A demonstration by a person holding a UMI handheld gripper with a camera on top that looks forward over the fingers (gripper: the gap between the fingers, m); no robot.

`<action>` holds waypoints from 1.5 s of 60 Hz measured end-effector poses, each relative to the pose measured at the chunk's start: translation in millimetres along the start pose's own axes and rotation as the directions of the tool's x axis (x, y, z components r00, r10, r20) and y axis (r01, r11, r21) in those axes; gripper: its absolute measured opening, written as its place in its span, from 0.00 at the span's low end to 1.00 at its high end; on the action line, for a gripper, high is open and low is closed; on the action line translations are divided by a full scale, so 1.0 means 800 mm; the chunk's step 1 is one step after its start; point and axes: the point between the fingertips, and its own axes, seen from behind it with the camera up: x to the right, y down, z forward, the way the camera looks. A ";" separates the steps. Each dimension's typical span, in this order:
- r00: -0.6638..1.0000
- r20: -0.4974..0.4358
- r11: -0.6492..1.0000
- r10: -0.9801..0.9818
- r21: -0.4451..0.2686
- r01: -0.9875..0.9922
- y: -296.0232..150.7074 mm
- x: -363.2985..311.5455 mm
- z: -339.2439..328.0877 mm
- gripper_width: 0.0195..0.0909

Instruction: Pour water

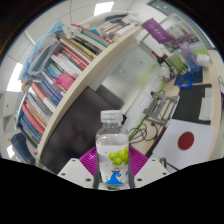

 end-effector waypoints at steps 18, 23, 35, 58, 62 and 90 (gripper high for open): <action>0.793 -0.108 0.787 -0.600 0.101 0.609 -0.100 0.100 0.012 0.29; 0.715 -0.148 0.718 -0.683 0.047 0.695 -0.099 0.152 0.025 0.29; 0.656 -0.194 0.674 -0.730 -0.046 0.737 -0.068 0.261 0.070 0.29; 0.668 -0.122 0.677 -0.734 -0.048 0.735 -0.024 0.306 0.102 0.38; 0.675 -0.122 0.684 -0.727 -0.056 0.727 -0.022 0.307 0.099 0.42; 0.652 -0.170 0.671 -0.739 -0.281 0.687 0.004 0.326 0.017 0.67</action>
